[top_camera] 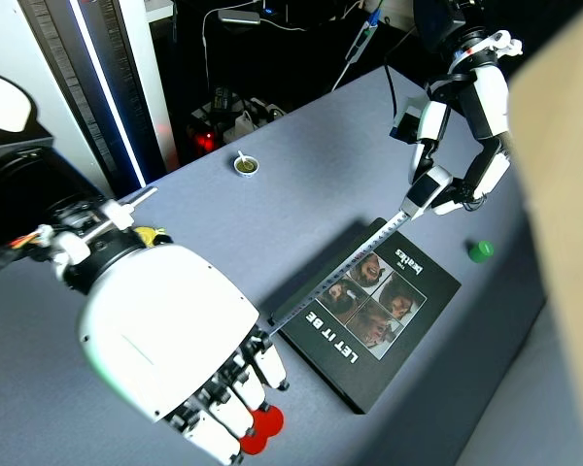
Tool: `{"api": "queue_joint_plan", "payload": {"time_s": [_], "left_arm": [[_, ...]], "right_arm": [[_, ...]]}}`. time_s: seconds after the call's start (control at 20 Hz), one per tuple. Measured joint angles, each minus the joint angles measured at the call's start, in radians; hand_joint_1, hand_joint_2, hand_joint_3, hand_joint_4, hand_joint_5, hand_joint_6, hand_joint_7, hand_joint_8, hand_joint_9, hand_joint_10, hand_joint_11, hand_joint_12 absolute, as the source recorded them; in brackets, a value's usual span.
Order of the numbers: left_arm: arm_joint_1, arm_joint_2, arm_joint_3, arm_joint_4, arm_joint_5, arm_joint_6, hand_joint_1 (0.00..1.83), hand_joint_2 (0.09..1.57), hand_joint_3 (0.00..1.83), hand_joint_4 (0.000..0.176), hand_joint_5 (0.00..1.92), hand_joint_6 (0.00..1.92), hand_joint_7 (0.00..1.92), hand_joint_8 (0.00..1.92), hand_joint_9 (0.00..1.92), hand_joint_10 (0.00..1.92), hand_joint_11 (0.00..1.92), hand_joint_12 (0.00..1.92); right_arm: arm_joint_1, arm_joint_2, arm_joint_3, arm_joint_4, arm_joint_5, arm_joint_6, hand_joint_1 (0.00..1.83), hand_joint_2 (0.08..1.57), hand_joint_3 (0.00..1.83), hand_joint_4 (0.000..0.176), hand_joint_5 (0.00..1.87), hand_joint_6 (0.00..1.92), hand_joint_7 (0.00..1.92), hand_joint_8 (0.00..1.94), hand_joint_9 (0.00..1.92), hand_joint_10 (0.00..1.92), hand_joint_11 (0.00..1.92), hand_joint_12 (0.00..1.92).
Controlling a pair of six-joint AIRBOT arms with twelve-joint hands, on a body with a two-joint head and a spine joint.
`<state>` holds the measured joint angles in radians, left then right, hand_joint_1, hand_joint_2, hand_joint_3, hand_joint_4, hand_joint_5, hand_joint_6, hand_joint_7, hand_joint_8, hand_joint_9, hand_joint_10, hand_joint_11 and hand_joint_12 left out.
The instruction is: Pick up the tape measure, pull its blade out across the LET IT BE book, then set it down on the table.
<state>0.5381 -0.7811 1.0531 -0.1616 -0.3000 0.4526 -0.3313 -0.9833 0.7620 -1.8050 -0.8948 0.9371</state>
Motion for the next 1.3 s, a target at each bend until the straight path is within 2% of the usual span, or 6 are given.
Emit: {"api": "queue_joint_plan", "payload": {"time_s": [0.05, 0.1, 0.2, 0.35, 0.7, 1.3], "left_arm": [[0.000, 0.000, 0.000, -0.001, 0.000, -0.001, 1.49, 1.07, 0.00, 0.000, 0.92, 0.92, 1.11, 0.53, 1.11, 0.81, 0.93, 1.46], [0.000, 0.000, 0.000, 0.000, 0.000, -0.001, 1.49, 1.06, 0.00, 0.000, 0.92, 0.91, 1.11, 0.52, 1.11, 0.81, 0.94, 1.46], [0.000, 0.000, 0.000, 0.001, 0.000, -0.001, 1.49, 1.06, 0.00, 0.000, 0.93, 0.91, 1.10, 0.56, 1.12, 0.79, 0.95, 1.41], [0.000, 0.000, 0.000, 0.001, 0.000, -0.001, 1.50, 1.06, 0.00, 0.000, 0.93, 0.91, 1.10, 0.57, 1.12, 0.79, 0.94, 1.40], [0.019, -0.002, 0.024, -0.081, 0.010, 0.042, 1.50, 1.06, 0.00, 0.000, 0.93, 0.91, 1.11, 0.57, 1.12, 0.78, 0.93, 1.41], [0.116, -0.111, 0.146, -0.127, 0.016, 0.013, 1.49, 1.06, 0.00, 0.000, 0.94, 0.90, 1.11, 0.52, 1.12, 0.79, 0.93, 1.46]], "right_arm": [[-0.005, -0.007, 0.001, -0.004, -0.005, -0.002, 0.71, 1.23, 0.00, 0.000, 0.59, 0.29, 0.69, 0.24, 0.58, 0.38, 0.25, 1.23], [-0.011, -0.014, 0.001, -0.005, -0.006, -0.007, 0.53, 1.23, 0.00, 0.000, 0.57, 0.11, 0.64, 0.07, 0.53, 0.19, 0.15, 1.18], [-0.023, -0.023, 0.000, -0.005, -0.003, -0.011, 0.26, 1.21, 0.00, 0.000, 0.46, 0.01, 0.48, 0.00, 0.41, 0.02, 0.01, 1.05], [-0.024, -0.025, 0.000, -0.006, -0.007, -0.011, 0.01, 1.10, 0.00, 0.000, 0.21, 0.00, 0.23, 0.00, 0.17, 0.00, 0.00, 0.64], [-0.036, -0.003, -0.116, -0.038, -0.058, 0.053, 0.00, 0.97, 0.00, 0.000, 0.09, 0.00, 0.10, 0.00, 0.08, 0.00, 0.00, 0.39], [-0.151, 0.019, -0.226, -0.240, -0.203, 0.352, 0.00, 0.99, 0.00, 0.000, 0.09, 0.00, 0.10, 0.00, 0.08, 0.00, 0.00, 0.43]]}}
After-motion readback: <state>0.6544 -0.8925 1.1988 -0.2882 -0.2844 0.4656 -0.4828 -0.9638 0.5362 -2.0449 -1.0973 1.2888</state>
